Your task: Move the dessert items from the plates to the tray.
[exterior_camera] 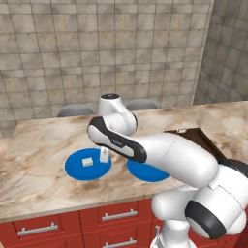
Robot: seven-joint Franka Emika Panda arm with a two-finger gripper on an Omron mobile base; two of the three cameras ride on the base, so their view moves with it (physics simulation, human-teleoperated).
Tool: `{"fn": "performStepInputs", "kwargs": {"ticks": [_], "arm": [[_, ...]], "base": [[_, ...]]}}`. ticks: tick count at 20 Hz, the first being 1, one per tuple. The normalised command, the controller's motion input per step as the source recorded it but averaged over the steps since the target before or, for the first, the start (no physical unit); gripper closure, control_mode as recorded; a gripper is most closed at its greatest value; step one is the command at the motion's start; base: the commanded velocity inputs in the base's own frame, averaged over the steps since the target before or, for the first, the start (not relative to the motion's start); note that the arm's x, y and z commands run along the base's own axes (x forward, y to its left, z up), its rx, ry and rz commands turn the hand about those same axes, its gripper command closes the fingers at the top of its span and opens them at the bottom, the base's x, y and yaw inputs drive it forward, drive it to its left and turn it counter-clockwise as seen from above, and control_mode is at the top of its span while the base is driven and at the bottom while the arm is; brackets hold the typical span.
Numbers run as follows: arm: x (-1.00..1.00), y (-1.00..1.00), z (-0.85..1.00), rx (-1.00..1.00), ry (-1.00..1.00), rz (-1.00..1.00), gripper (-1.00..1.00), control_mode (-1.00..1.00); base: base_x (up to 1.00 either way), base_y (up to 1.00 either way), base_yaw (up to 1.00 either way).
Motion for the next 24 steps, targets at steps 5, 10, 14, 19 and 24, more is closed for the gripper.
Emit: {"fn": "performStepInputs", "kwargs": {"ticks": [5, 10, 14, 19, 24], "arm": [[0.36, 0.23, -0.05, -0.07, 0.07, 0.1, -1.0, -1.0], [0.31, 0.21, -0.04, -0.05, 0.1, 0.11, -1.0, -1.0], [0.33, 0.13, -0.12, -0.01, 0.07, 0.09, -1.0, -1.0], [0.19, 0.06, -0.27, 0.0, 0.0, 0.07, -1.0, -1.0], [0.03, 0.06, -0.32, -0.01, -0.06, 0.05, -1.0, -1.0]], "base": [[0.0, 0.0, 0.0], [0.0, 0.0, 0.0], [0.0, 0.0, 0.0], [0.0, 0.0, 0.0], [0.0, 0.0, 0.0]]}}
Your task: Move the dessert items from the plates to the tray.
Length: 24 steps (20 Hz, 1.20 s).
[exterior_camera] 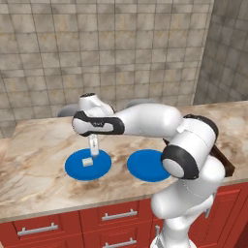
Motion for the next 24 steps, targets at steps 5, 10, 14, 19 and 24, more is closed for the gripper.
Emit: {"fn": "performStepInputs", "kwargs": {"ticks": [5, 10, 14, 19, 24], "arm": [[0.01, 0.05, -0.25, 0.0, -0.16, 0.04, -1.0, -1.0], [0.02, 0.0, -0.16, 0.0, -0.16, 0.02, -1.0, -1.0], [0.12, 0.0, -0.16, 0.0, -0.05, 0.0, -1.0, -1.0], [0.0, 0.0, -0.14, 0.0, -0.01, 0.01, -1.0, -1.0], [0.0, 0.01, -0.11, 0.0, -0.01, 0.0, -1.0, -1.0]], "base": [[0.0, 0.0, 0.0], [0.0, 0.0, 0.0], [0.0, 0.0, 0.0], [0.0, 0.0, 0.0], [0.0, 0.0, 0.0]]}}
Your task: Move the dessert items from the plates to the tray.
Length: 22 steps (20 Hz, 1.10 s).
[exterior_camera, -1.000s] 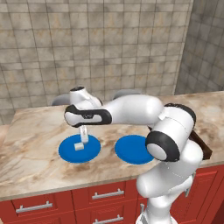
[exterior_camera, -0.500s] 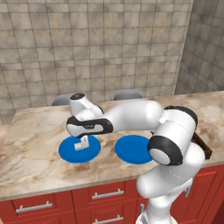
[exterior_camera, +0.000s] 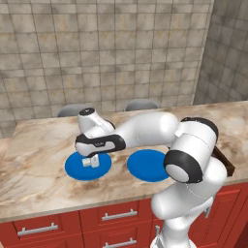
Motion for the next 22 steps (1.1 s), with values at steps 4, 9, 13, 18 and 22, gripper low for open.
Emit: {"fn": "performStepInputs", "kwargs": {"ticks": [4, 9, 13, 18, 22], "arm": [[0.01, 0.0, -0.08, 0.0, 0.0, 0.0, -1.0, -1.0], [0.07, 0.03, -0.1, 0.0, 0.0, 0.0, -1.0, -1.0], [0.16, 0.05, -0.1, 0.0, 0.0, 0.0, -1.0, -1.0], [0.09, 0.11, -0.12, 0.0, 0.0, 0.0, -1.0, -1.0], [0.0, 0.09, -0.07, 0.0, 0.0, 0.0, -1.0, -1.0]], "base": [[0.0, 0.0, 0.0], [0.0, 0.0, 0.0], [0.0, 0.0, 0.0], [0.0, 0.0, 0.0], [0.0, 0.0, 0.0]]}}
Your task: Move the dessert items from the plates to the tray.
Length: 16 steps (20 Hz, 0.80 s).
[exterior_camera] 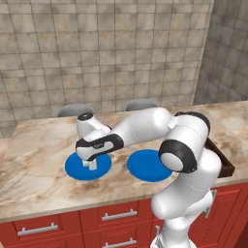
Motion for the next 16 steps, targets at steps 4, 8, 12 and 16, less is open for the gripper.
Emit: {"fn": "performStepInputs", "kwargs": {"ticks": [4, 8, 12, 16], "arm": [[0.06, 0.1, -0.05, 0.0, 0.0, 0.0, -1.0, -1.0], [0.11, 0.09, -0.03, 0.0, 0.0, 0.0, -1.0, -1.0], [0.09, 0.06, -0.01, 0.0, 0.0, 0.0, -1.0, -1.0], [0.04, 0.01, 0.0, 0.0, 0.0, 0.0, -1.0, -1.0]], "base": [[0.0, 0.0, 0.0], [0.0, 0.0, 0.0], [0.0, 0.0, 0.0], [0.0, 0.0, 0.0]]}}
